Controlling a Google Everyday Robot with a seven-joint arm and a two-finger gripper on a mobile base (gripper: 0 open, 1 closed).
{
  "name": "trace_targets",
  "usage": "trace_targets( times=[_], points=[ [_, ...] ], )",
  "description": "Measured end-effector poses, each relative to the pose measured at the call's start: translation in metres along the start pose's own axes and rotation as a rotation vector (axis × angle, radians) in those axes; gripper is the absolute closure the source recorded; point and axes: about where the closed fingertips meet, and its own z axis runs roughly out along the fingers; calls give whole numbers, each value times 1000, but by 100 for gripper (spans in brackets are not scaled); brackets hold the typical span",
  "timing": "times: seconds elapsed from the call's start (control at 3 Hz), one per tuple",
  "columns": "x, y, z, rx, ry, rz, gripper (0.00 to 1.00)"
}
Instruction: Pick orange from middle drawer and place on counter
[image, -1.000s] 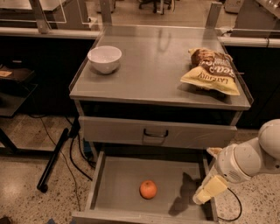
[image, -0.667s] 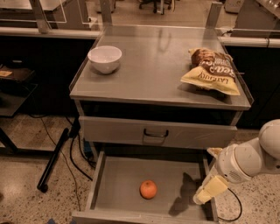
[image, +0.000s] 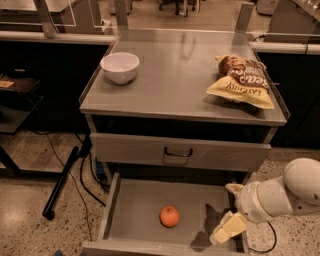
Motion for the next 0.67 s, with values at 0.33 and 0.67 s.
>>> trace_targets(
  times=[0.33,0.67],
  points=[
    [18,6,46,-72,-42,-10,0],
    [18,7,47,-73,-43,-9,0]
  ],
)
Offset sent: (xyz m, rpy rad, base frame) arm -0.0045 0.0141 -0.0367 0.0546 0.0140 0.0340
